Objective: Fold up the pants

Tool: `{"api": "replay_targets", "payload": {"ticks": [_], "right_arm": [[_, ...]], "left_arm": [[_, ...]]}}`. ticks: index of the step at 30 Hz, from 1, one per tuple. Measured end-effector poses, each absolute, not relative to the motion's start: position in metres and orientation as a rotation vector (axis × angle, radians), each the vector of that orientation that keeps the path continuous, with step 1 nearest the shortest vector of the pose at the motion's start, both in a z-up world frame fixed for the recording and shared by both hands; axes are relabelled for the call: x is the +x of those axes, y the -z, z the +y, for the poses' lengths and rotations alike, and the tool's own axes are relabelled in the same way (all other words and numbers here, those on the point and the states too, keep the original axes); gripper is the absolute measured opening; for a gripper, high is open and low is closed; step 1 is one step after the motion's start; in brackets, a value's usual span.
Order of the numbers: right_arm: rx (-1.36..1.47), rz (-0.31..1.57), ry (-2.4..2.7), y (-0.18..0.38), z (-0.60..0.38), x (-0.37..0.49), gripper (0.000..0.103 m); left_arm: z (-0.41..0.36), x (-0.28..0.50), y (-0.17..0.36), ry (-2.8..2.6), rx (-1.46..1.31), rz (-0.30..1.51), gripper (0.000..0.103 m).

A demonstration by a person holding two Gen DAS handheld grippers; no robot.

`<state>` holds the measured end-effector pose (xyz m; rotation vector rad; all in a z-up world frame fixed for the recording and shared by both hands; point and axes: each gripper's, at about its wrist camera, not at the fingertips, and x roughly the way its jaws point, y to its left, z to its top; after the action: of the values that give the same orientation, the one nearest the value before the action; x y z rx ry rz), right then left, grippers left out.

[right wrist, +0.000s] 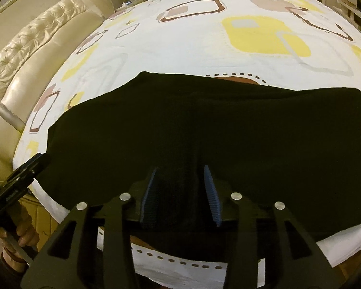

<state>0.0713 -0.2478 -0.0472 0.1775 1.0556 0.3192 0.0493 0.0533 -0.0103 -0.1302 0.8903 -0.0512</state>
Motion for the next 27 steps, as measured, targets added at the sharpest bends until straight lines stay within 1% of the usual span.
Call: {"api": "replay_targets", "payload": {"ticks": [2, 4, 5, 8, 11, 14, 16, 18, 20, 22, 24, 26, 27], "right_arm": [[0.188, 1.071, -0.340, 0.052, -0.246, 0.072, 0.043], [0.219, 1.096, -0.374, 0.063, -0.247, 0.075, 0.053], [0.225, 1.089, -0.394, 0.063, -0.248, 0.075, 0.054], [0.272, 1.070, -0.478, 0.047, -0.257, 0.072, 0.054], [0.361, 0.993, -0.565, 0.019, -0.288, 0.067, 0.054], [0.439, 0.880, -0.533, -0.015, -0.352, 0.066, 0.054], [0.467, 0.832, -0.412, -0.025, -0.410, 0.072, 0.054], [0.483, 0.843, -0.269, -0.018, -0.456, 0.082, 0.054], [0.530, 0.908, -0.199, 0.003, -0.489, 0.096, 0.054], [0.598, 0.968, -0.197, 0.028, -0.508, 0.108, 0.054], [0.670, 0.985, -0.216, 0.047, -0.516, 0.117, 0.054], [0.748, 0.998, -0.261, 0.063, -0.519, 0.126, 0.050], [0.770, 1.002, -0.272, 0.069, -0.518, 0.128, 0.035]], "left_arm": [[0.053, 0.050, 0.010, 0.054, -0.134, 0.893, 0.080], [0.051, 0.049, 0.011, 0.054, -0.129, 0.895, 0.080], [0.050, 0.049, 0.012, 0.057, -0.124, 0.896, 0.080], [0.046, 0.047, 0.012, 0.060, -0.103, 0.892, 0.080], [0.043, 0.046, 0.013, 0.065, -0.088, 0.891, 0.080], [0.042, 0.048, 0.015, 0.068, -0.094, 0.895, 0.080], [0.043, 0.049, 0.016, 0.068, -0.103, 0.900, 0.080], [0.043, 0.050, 0.016, 0.071, -0.117, 0.903, 0.080], [0.043, 0.050, 0.015, 0.075, -0.128, 0.904, 0.080], [0.044, 0.049, 0.016, 0.074, -0.134, 0.905, 0.080], [0.043, 0.049, 0.017, 0.076, -0.136, 0.909, 0.080], [0.042, 0.049, 0.019, 0.077, -0.132, 0.916, 0.080], [0.041, 0.048, 0.019, 0.077, -0.130, 0.919, 0.080]]}}
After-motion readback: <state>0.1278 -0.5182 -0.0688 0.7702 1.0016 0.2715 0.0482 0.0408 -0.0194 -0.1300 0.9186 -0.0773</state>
